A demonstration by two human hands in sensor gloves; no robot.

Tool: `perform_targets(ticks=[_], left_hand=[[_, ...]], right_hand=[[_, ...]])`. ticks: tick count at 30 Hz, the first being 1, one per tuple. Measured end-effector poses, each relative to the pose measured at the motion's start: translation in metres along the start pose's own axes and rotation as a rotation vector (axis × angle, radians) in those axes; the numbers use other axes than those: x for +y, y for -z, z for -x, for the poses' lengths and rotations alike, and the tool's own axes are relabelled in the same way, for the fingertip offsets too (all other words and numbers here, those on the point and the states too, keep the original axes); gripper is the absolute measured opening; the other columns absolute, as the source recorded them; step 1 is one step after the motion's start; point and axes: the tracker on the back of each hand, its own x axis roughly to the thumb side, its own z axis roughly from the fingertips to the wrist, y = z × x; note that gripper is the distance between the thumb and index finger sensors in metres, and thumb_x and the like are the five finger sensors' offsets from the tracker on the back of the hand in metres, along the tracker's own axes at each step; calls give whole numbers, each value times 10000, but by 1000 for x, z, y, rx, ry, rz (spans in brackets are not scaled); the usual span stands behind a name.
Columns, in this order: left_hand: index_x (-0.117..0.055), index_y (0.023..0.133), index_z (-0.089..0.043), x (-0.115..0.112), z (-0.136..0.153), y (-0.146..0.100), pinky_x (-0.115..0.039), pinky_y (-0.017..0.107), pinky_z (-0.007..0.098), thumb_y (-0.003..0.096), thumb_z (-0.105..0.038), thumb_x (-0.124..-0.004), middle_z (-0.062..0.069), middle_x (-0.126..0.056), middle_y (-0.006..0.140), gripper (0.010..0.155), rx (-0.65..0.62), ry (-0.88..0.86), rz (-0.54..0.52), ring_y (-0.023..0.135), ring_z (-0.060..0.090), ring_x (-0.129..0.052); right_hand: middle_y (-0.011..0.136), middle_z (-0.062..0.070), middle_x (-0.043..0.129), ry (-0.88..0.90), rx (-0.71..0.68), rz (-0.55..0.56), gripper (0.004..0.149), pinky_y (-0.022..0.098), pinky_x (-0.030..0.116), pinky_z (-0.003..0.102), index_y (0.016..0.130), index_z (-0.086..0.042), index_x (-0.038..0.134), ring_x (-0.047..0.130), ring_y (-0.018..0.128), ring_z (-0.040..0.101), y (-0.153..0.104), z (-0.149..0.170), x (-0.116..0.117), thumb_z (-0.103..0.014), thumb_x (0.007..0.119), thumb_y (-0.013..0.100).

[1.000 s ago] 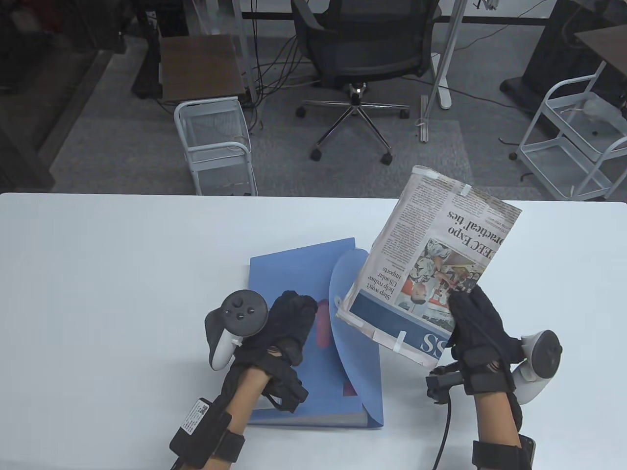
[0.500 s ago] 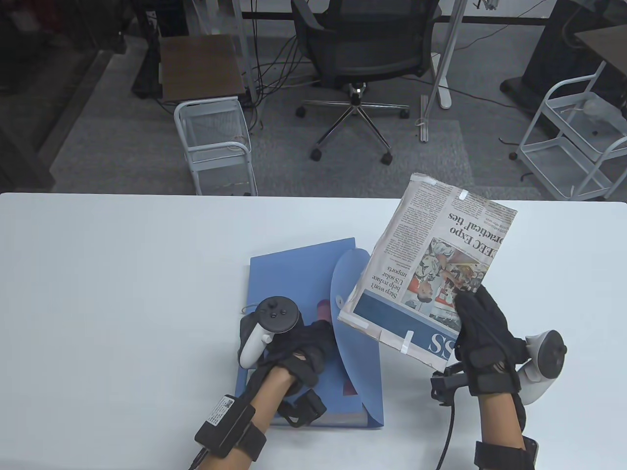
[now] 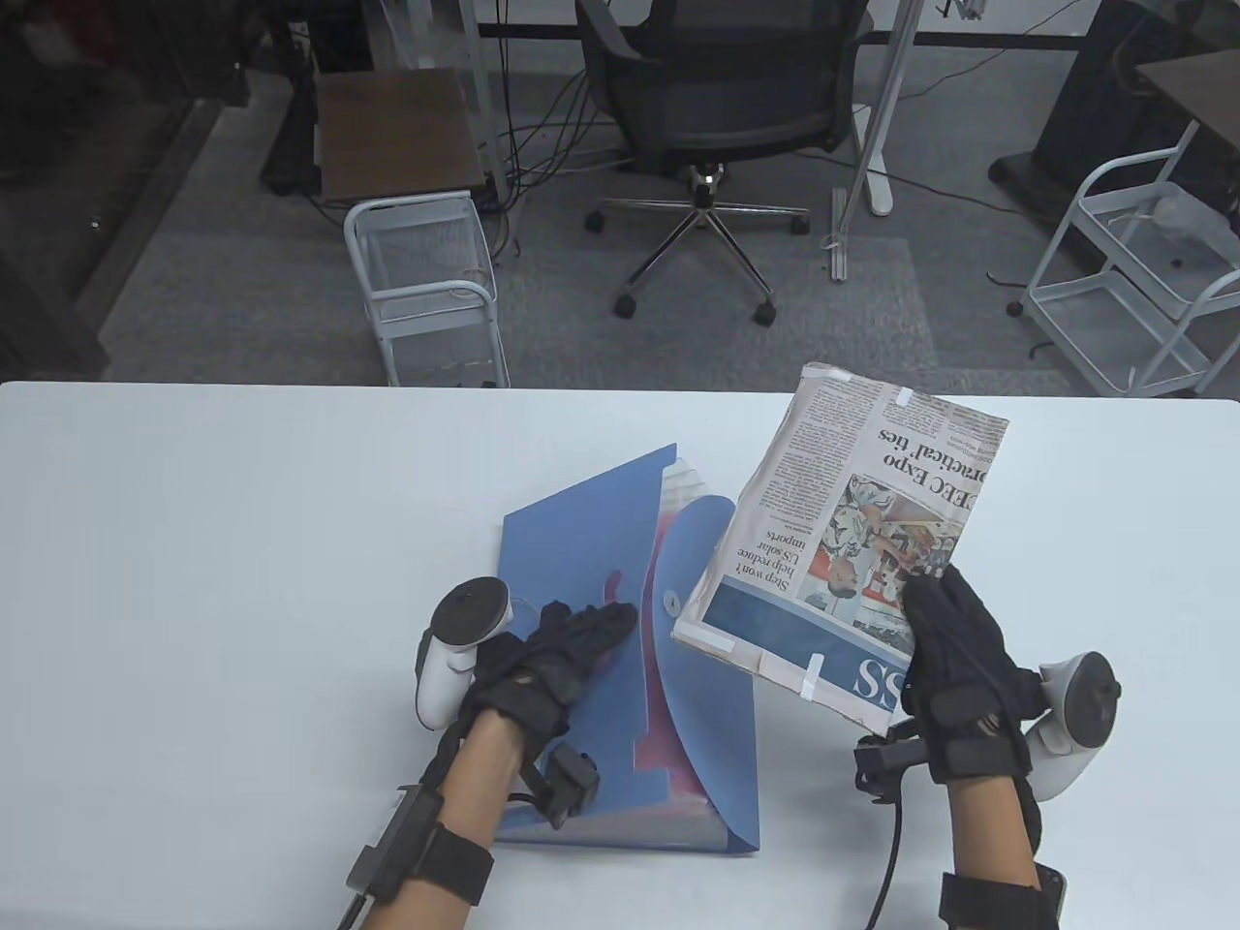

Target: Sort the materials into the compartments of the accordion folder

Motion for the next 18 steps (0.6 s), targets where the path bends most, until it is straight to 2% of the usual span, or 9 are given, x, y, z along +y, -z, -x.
perform_targets(ticks=[2,8,18], left_hand=[[-398,1074,-37,5,0,-4,21,481,700,672,-621,-577,363,315,972,731,-20,-35,19,777,592,288],[-443,1039,-78,21,-4,-15,-49,528,740,628,-679,-672,383,238,1035,763,-51,-62,-28,850,624,205],[-473,1039,-66,48,0,-37,-129,550,764,644,-665,-659,392,146,1102,741,-150,-215,-66,921,644,111]], right_hand=[[633,-13,1027,-1,3,2,429,149,887,288,993,-170,703,1049,316,296,0,1,-1,-360,771,614],[634,-14,1028,-18,2,9,432,148,886,288,994,-167,701,1049,314,296,0,0,-3,-362,768,616],[644,-9,1028,-47,-35,-18,433,148,885,290,999,-161,696,1050,312,298,-2,-19,5,-364,755,621]])
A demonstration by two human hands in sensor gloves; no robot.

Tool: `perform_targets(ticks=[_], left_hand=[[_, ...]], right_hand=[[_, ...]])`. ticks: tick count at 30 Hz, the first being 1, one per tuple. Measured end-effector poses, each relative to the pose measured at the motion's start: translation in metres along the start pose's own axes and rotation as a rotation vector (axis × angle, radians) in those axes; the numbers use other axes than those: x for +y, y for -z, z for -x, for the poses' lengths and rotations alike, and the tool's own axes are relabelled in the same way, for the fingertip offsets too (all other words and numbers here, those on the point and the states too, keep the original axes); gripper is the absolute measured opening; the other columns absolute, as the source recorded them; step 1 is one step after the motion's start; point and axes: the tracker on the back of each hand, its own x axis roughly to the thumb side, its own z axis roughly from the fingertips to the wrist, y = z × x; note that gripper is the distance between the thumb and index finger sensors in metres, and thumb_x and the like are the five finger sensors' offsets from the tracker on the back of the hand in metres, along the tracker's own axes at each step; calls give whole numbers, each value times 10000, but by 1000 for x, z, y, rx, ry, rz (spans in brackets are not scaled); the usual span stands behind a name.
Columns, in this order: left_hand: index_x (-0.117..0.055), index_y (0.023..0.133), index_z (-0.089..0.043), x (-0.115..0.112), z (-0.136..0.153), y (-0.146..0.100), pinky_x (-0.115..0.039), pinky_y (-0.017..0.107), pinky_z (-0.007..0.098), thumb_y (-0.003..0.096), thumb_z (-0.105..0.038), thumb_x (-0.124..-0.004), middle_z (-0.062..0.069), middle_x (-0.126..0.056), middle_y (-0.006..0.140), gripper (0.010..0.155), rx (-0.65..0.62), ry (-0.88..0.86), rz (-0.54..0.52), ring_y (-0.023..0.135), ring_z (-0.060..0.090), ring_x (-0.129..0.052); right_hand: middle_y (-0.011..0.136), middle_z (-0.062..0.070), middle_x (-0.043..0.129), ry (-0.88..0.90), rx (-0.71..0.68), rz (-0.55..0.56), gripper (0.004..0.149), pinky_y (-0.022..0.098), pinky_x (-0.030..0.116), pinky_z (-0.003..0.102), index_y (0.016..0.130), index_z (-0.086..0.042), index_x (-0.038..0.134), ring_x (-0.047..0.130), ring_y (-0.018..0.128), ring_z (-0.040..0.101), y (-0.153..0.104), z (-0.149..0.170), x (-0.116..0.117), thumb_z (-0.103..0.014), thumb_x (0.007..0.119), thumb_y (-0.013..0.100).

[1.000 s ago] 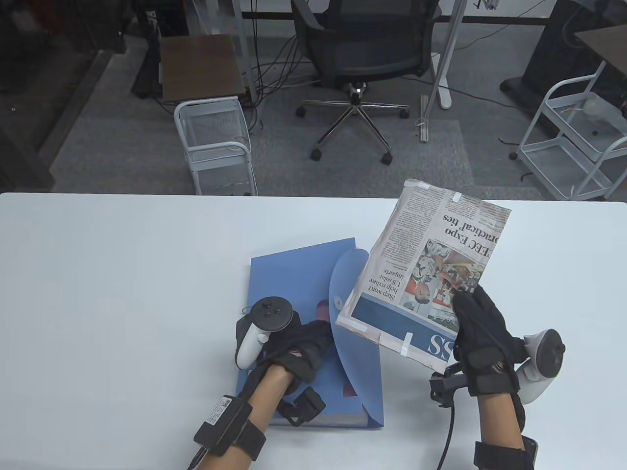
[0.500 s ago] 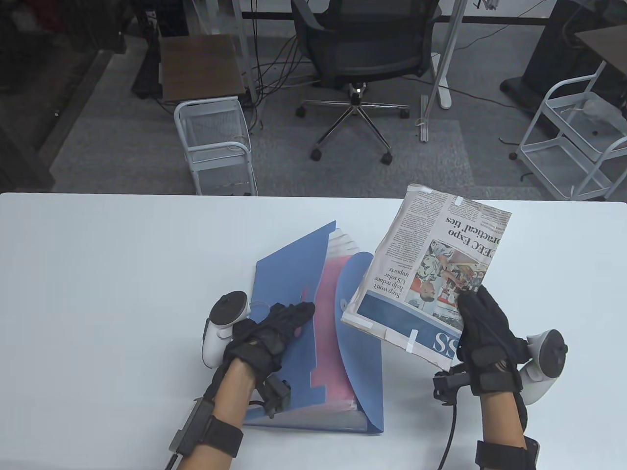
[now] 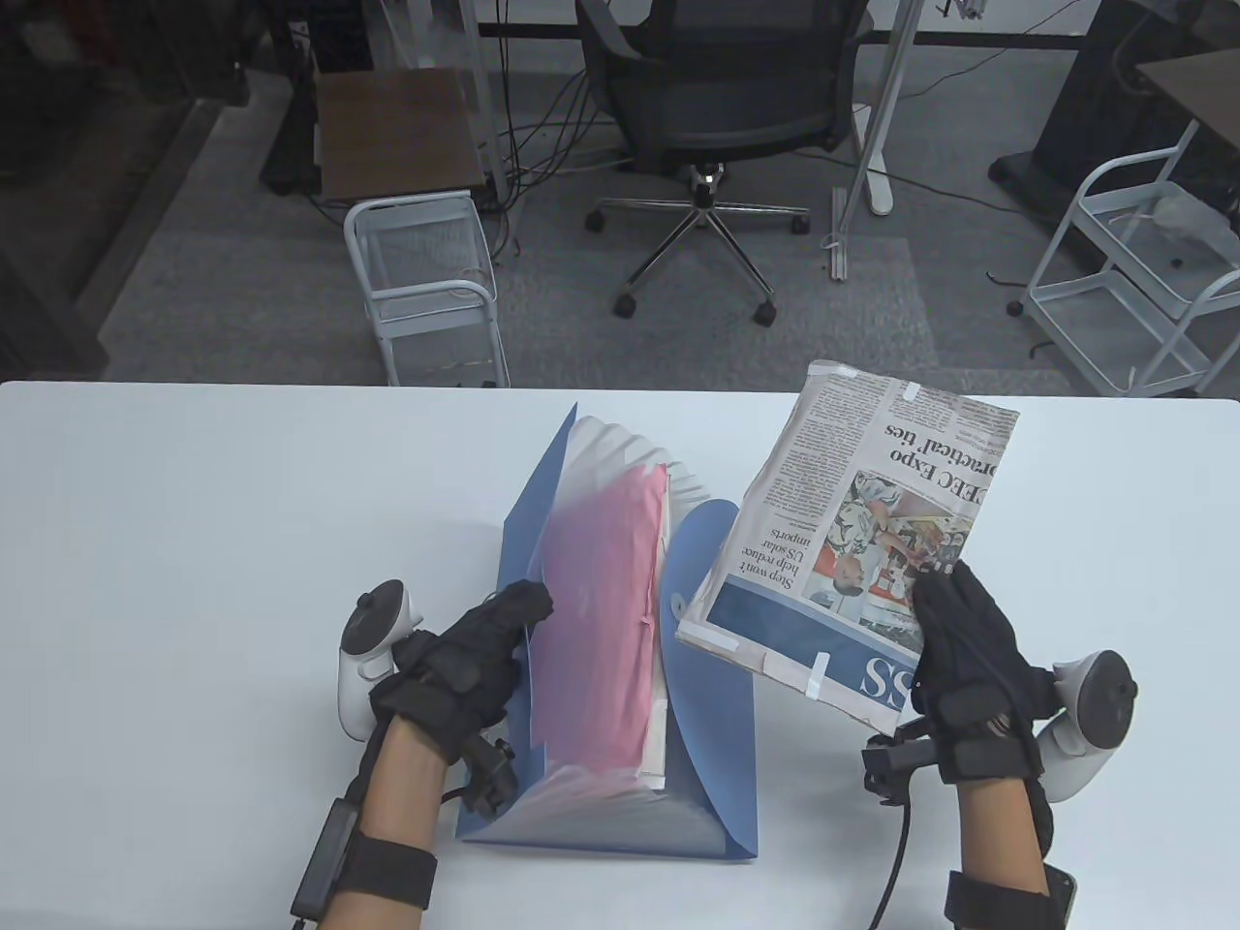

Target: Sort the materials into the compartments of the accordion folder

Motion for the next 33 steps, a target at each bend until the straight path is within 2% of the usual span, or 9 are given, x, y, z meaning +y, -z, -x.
perform_targets(ticks=[7,14,25,33], left_hand=[[-514,1048,-34,20,7,-6,-198,573,765,643,-669,-646,395,54,1147,764,-66,-122,3,964,654,26],[-502,1059,-12,31,13,-7,-199,575,760,653,-659,-616,394,63,1149,772,-105,-205,60,962,654,35],[-496,1063,-16,39,16,-11,-207,578,756,658,-666,-597,398,65,1150,772,-142,-237,81,962,654,33],[-497,1062,-15,39,16,-11,-202,579,752,659,-666,-592,396,67,1150,772,-144,-237,81,963,650,36]], right_hand=[[635,0,1033,-100,-24,-57,435,140,884,293,994,-150,705,1049,306,301,-1,-11,15,-354,768,615],[626,6,1038,-190,-23,-105,438,136,882,297,991,-144,710,1047,300,306,3,-18,29,-351,776,610],[613,7,1044,-348,-16,-161,438,134,885,301,979,-136,726,1050,296,309,5,-21,56,-347,791,601],[607,5,1046,-292,-16,-125,437,129,884,300,976,-133,729,1050,293,306,5,-23,58,-348,790,601]])
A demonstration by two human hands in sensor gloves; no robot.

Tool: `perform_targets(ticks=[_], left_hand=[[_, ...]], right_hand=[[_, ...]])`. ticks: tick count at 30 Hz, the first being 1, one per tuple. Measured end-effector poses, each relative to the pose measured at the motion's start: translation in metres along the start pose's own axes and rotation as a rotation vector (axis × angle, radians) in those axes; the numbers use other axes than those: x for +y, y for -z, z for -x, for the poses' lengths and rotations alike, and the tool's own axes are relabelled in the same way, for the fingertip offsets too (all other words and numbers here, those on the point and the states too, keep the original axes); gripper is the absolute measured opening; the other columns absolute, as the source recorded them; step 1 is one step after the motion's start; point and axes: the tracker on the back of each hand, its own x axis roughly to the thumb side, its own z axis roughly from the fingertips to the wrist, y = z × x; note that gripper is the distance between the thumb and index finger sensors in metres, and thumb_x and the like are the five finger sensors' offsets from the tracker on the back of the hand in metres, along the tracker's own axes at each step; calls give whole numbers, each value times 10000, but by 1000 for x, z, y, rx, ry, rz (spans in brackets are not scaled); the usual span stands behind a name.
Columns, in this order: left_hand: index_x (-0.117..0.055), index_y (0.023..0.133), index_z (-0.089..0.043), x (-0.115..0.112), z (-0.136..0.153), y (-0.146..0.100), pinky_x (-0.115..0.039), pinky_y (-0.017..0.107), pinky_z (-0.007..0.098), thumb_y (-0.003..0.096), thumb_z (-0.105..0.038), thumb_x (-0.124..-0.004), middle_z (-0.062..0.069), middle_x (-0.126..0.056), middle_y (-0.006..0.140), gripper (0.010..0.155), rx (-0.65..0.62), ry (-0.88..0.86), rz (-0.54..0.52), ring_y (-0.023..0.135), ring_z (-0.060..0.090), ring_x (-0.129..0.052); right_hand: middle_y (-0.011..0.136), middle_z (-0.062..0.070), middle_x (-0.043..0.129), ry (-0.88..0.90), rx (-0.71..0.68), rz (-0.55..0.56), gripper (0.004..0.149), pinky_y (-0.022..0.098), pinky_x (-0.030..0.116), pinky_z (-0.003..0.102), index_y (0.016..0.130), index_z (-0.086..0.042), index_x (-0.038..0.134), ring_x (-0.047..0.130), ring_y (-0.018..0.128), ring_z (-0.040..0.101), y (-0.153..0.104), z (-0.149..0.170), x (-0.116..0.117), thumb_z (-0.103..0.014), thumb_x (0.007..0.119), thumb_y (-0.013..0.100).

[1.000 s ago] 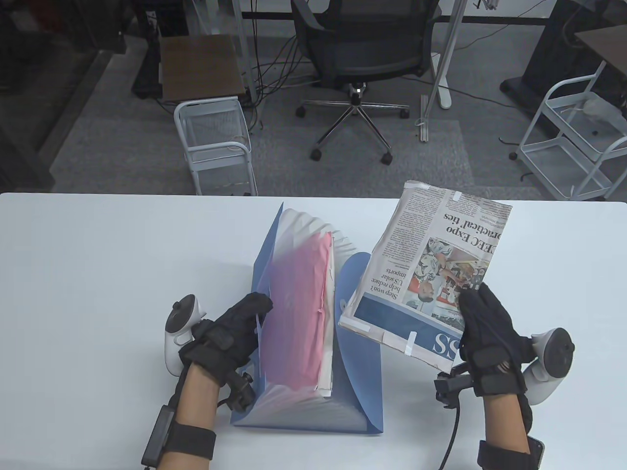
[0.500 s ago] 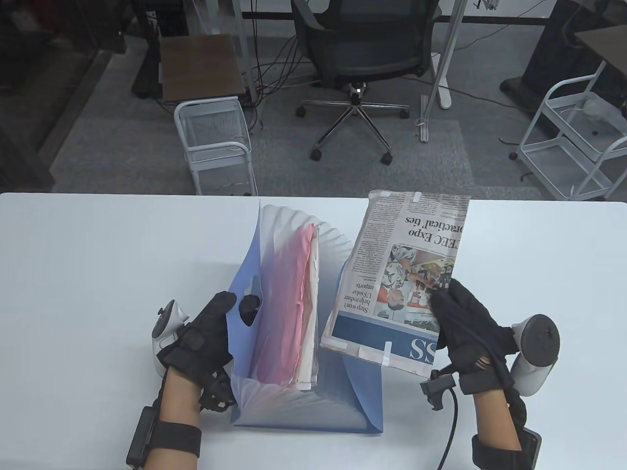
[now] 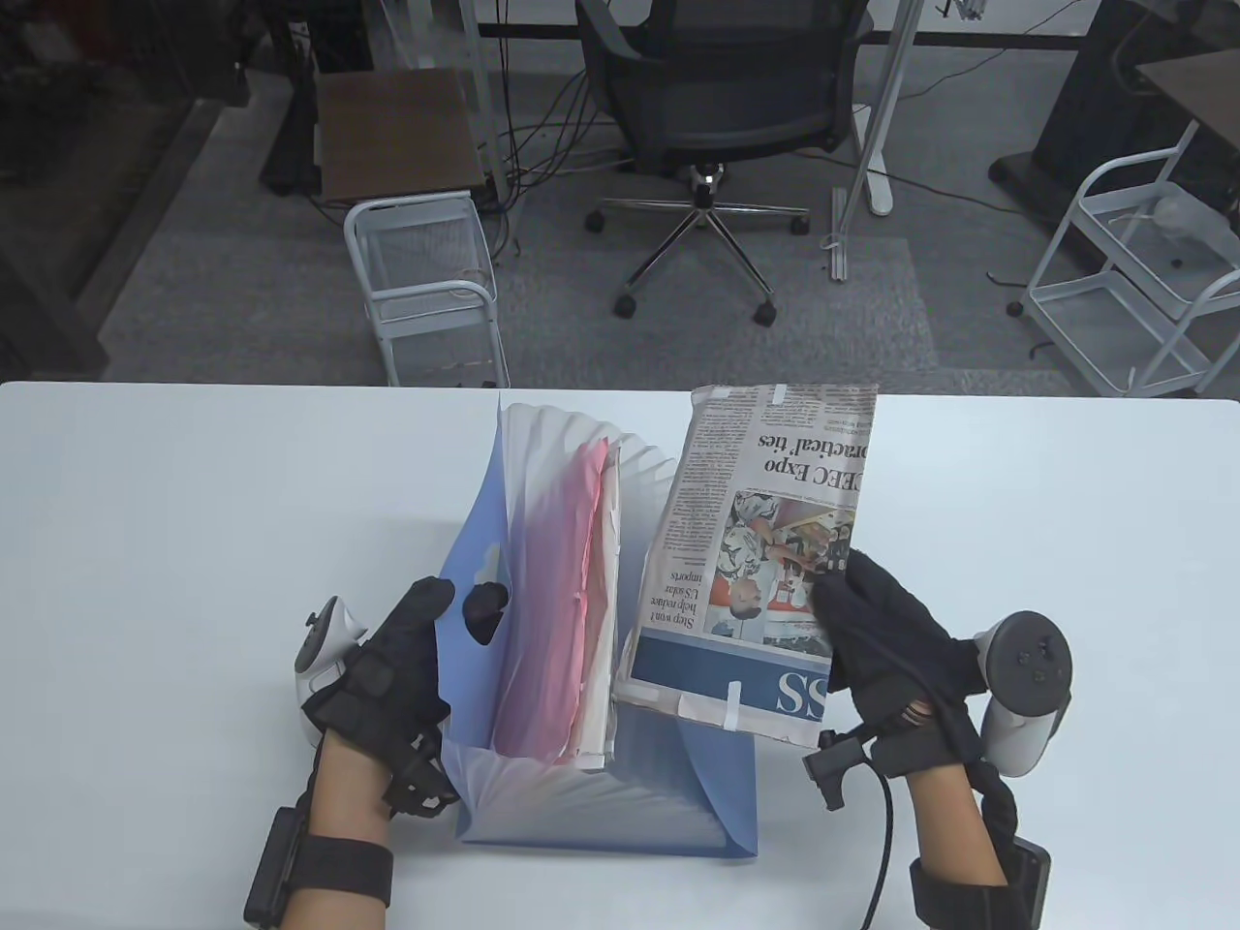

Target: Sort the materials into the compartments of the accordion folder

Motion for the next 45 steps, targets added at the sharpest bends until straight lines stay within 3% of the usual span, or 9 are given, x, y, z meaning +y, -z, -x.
perform_targets(ticks=[5,31,36,40,42,45], left_hand=[[-497,1062,-14,0,0,0,-200,578,752,659,-666,-592,397,71,1148,772,-1,0,-1,962,651,37],[-491,1063,-15,0,2,1,-189,583,737,661,-668,-585,395,88,1140,773,-3,0,2,960,643,47],[-490,1064,-15,0,2,1,-186,585,734,661,-669,-582,396,90,1138,774,-1,5,2,959,642,50],[-493,1062,-14,-1,3,2,-184,584,732,660,-669,-583,395,90,1138,774,1,9,-2,957,642,52],[-488,1063,-13,-1,3,3,-181,582,731,663,-668,-581,395,98,1135,773,5,13,5,954,641,58],[-489,1063,-15,-1,4,3,-177,581,729,661,-669,-581,393,101,1134,774,5,15,2,954,637,62]], right_hand=[[606,6,1045,0,1,0,437,130,883,300,976,-134,729,1050,289,306,0,-1,-2,-348,791,600],[567,23,1059,-186,123,-253,462,95,878,297,961,-59,737,1051,246,300,15,-2,47,-336,799,598],[568,7,1051,-305,263,-293,485,74,877,276,968,-62,712,1055,218,275,24,-5,63,-357,806,595],[524,1,1056,-451,272,-271,415,36,866,281,896,-103,764,1049,173,279,31,-12,78,-380,807,591],[511,-6,1053,-612,262,-278,380,55,865,286,872,-139,798,1043,192,287,34,-21,88,-404,792,600],[479,-8,1040,-682,311,-313,346,80,863,292,824,-180,856,1036,216,290,38,-31,98,-438,792,603]])
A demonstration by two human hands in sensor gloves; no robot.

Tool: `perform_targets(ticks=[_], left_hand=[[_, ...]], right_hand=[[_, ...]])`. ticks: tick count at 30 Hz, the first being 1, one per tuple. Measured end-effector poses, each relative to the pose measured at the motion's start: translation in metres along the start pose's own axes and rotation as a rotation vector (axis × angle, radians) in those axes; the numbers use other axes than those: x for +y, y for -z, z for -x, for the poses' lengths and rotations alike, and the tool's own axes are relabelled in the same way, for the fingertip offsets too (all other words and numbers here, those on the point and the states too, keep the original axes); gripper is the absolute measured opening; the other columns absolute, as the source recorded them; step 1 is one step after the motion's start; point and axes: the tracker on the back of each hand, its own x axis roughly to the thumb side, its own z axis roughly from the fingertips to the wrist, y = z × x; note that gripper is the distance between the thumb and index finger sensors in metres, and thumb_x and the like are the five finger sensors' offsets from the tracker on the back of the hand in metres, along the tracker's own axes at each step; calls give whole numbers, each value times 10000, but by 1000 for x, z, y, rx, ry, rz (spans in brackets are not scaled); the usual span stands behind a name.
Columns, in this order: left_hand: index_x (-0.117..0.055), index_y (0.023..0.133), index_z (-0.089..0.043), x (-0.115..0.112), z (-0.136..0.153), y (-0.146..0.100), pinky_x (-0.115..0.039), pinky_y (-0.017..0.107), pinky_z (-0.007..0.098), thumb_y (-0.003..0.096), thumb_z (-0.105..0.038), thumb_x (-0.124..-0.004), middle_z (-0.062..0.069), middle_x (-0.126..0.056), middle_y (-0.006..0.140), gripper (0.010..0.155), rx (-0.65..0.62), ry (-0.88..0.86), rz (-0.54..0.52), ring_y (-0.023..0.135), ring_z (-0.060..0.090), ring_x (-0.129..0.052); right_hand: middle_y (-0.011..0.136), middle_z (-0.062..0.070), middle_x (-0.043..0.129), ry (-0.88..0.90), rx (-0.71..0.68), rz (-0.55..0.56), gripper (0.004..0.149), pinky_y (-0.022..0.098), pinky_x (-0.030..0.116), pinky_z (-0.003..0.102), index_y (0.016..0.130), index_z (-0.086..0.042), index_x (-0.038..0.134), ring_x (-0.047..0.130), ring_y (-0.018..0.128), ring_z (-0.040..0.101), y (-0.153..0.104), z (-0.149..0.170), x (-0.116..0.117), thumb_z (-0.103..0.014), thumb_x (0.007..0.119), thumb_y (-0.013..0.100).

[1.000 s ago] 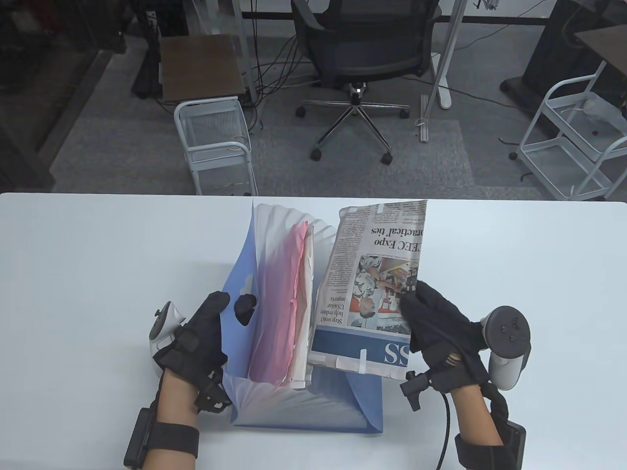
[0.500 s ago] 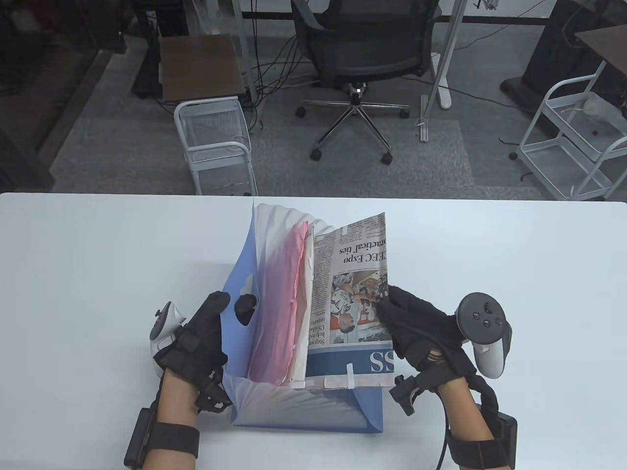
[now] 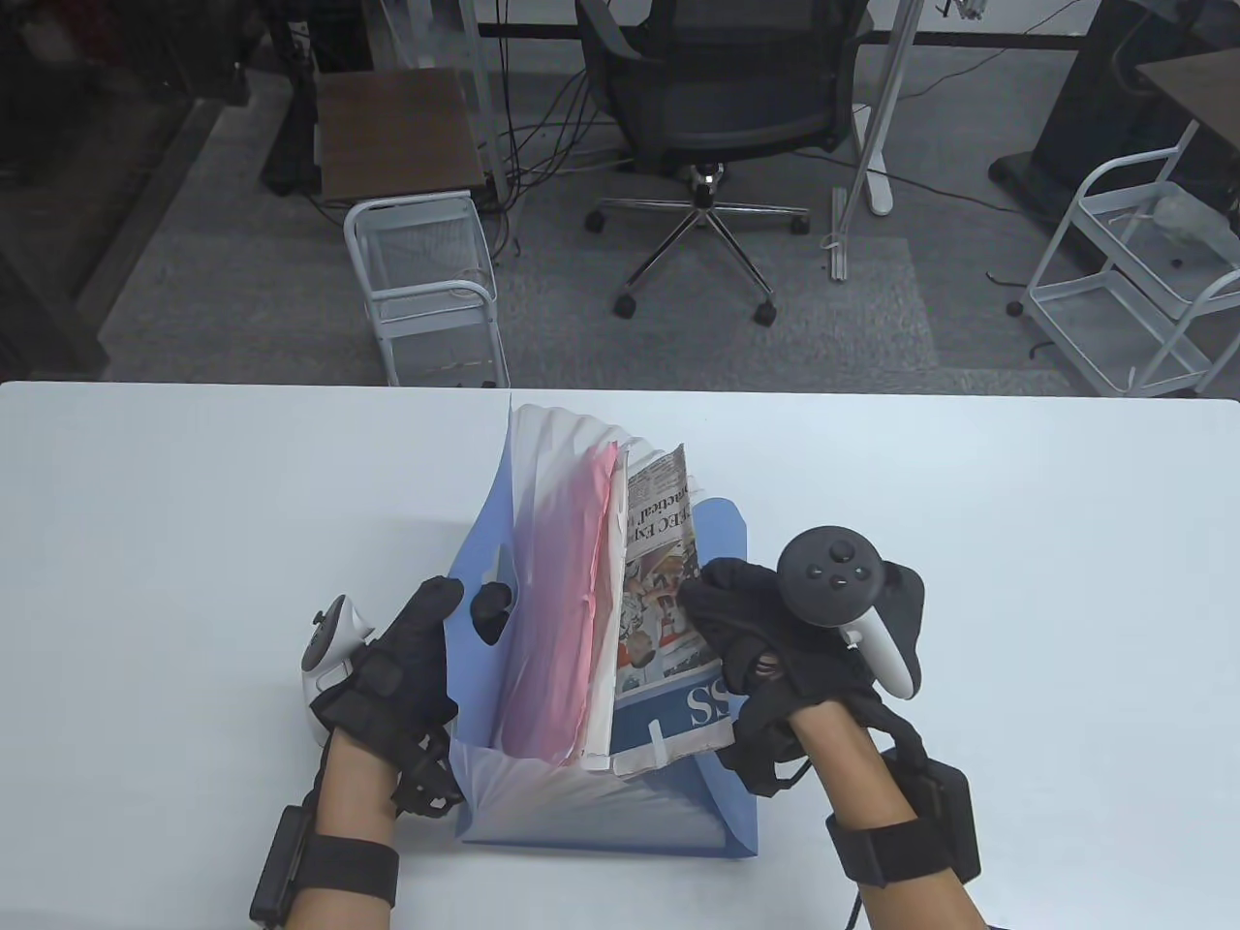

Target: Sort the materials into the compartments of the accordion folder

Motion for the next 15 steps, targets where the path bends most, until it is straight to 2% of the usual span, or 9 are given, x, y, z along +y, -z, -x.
perform_targets(ticks=[3,8,11,15], left_hand=[[-487,1064,-16,0,0,0,-174,582,727,662,-668,-582,393,103,1133,772,-2,-1,0,954,636,64],[-486,1064,-14,-1,0,0,-172,581,726,661,-669,-582,391,105,1134,774,-6,-11,0,952,637,66],[-487,1063,-15,-1,1,0,-172,581,726,661,-669,-582,390,103,1135,774,-8,-16,0,953,635,65],[-486,1063,-15,-2,1,0,-169,582,723,661,-667,-584,391,105,1134,772,-7,-16,3,952,633,68]], right_hand=[[425,-22,1023,-11,37,-72,352,61,850,289,839,-167,868,1026,186,271,3,-12,-1,-421,803,604],[461,4,1032,38,57,-200,403,65,852,300,910,-83,808,1028,190,282,9,-25,2,-339,818,599],[476,7,1039,58,66,-218,445,59,854,295,943,-37,758,1031,184,274,10,-27,6,-307,827,595],[499,4,1040,23,58,-232,476,68,859,289,970,-39,721,1034,196,269,13,-30,16,-307,830,593]])
